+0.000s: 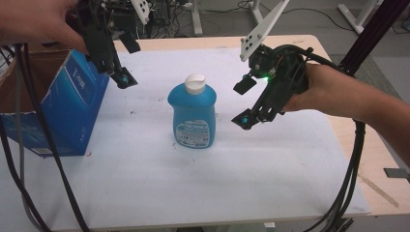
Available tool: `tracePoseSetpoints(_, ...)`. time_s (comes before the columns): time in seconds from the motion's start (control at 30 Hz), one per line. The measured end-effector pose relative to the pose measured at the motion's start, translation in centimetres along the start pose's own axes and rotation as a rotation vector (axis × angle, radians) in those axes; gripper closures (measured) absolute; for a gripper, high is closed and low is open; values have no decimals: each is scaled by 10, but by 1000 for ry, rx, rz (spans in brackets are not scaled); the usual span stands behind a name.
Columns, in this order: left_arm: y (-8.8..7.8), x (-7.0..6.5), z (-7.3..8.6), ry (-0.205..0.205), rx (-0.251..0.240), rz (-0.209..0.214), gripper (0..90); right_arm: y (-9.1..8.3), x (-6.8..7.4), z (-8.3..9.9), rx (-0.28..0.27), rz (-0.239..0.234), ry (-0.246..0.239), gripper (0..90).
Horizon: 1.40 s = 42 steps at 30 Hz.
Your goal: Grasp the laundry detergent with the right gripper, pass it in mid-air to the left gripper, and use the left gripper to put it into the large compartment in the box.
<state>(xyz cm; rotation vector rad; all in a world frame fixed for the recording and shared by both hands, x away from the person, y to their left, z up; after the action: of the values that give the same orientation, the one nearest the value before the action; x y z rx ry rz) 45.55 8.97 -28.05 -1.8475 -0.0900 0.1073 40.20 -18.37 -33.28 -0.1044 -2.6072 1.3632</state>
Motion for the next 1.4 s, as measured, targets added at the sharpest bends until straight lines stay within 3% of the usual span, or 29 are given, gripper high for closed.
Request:
tracePoseSetpoints(0.57, 0, -1, 2, 1, -7, -3, 19, 25, 1, -2, -128, -8, 0, 115)
tracePoseSetpoints(1.4, 1, -1, 4, -5, -2, -4, 20, 50, -1, 0, -214, -17, -3, 115)
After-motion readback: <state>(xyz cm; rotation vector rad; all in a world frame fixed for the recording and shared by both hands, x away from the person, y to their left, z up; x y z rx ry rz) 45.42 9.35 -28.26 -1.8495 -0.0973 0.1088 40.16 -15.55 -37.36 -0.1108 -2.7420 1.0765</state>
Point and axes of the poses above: each handheld gripper's, and its own axes: y roughly forward along the jaws, z roughly out of its underside, x roughly to its left, the point moved 2 cm from there along y, roughly forward along the jaws
